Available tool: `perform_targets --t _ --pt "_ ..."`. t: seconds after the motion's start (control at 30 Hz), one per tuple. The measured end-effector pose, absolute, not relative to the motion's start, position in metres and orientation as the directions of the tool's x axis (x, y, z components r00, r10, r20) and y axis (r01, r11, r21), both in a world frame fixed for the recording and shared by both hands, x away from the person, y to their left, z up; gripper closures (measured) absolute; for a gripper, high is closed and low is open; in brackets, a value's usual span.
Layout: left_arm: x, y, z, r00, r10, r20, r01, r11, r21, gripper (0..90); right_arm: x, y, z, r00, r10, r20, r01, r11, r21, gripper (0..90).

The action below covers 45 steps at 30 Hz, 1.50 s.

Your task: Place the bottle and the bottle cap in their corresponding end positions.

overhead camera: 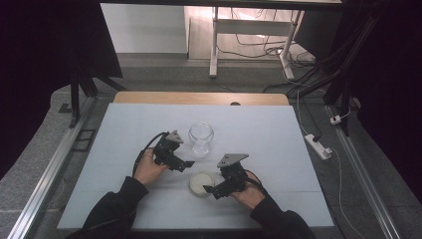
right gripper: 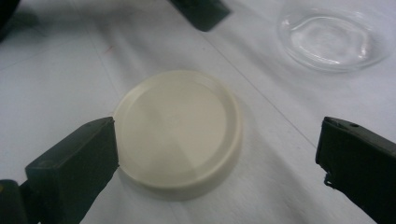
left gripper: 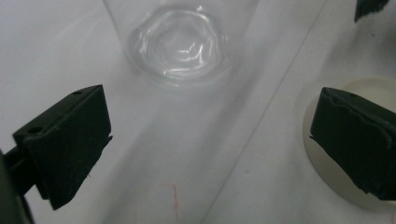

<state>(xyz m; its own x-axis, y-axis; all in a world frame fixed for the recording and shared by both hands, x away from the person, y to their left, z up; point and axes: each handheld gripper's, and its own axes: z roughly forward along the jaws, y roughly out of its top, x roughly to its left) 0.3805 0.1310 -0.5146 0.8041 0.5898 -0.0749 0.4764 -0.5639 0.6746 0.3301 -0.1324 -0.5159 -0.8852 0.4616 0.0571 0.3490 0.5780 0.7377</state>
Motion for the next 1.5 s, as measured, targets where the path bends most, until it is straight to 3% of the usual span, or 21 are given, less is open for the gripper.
perform_targets --t 0.5,1.5 --pt "0.349 0.158 -0.510 0.782 0.616 -0.100 0.500 -0.523 0.690 0.0 0.334 -0.158 -0.510 -0.833 0.551 0.048 0.400 0.540 0.741 0.0" --pt "0.275 0.221 -0.509 0.699 0.701 -0.140 0.566 -0.423 0.708 0.0 0.313 -0.195 -0.505 -0.792 0.611 0.007 0.428 0.546 0.720 0.0"
